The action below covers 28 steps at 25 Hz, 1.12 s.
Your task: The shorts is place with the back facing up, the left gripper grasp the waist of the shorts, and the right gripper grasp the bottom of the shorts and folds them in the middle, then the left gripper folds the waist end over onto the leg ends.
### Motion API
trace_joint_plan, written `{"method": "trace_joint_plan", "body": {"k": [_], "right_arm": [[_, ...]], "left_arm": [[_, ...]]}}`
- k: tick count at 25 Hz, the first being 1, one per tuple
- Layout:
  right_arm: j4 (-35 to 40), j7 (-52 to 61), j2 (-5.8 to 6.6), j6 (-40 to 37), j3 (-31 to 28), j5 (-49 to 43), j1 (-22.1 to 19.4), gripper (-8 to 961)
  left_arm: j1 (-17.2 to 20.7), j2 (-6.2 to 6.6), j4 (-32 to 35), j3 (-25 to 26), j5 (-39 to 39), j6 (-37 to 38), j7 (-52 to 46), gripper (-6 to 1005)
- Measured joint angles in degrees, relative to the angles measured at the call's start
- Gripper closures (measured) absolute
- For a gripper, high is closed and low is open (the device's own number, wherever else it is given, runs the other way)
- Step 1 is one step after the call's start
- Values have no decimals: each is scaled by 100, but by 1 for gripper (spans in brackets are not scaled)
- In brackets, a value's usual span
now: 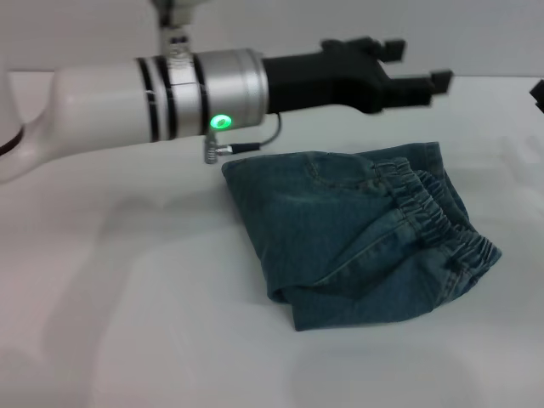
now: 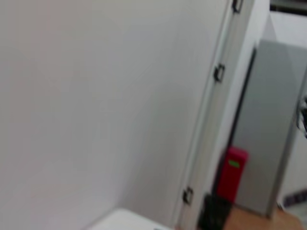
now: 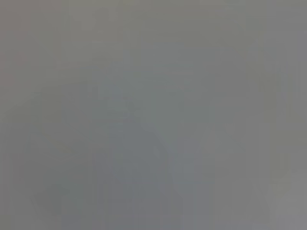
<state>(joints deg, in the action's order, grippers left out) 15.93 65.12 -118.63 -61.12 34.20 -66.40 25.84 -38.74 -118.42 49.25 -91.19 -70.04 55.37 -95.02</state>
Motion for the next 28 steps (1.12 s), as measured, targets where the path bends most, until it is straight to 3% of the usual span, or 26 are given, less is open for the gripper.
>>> {"method": "trace_joint_plan", "body": {"k": [5,8,10,11,17,28], "right_arm": [[116,0,20,-797,188,-433,42,395],[319,0,23,-1332,490,-919,84,395],[421,0,23,-1676,716,-1194,119,395],[488,0,24,-1860,857,-1350,135,395],[756,39,25,-2905,1594,-2477,260,395],[763,294,37,-3333,1870,-3869,361,395]], "left_arm": [[243,5,15,188,434,24,388,172],[714,5,-10,419,1505,171,1576,163],[714,5,-10,419,1505,171,1576,163],[1097,10,-48,453,2512,261,2523,163],[1501,26,-117,621,3453,365,3495,163],[1463,28,-429,766,3745,437,3635,163]]}}
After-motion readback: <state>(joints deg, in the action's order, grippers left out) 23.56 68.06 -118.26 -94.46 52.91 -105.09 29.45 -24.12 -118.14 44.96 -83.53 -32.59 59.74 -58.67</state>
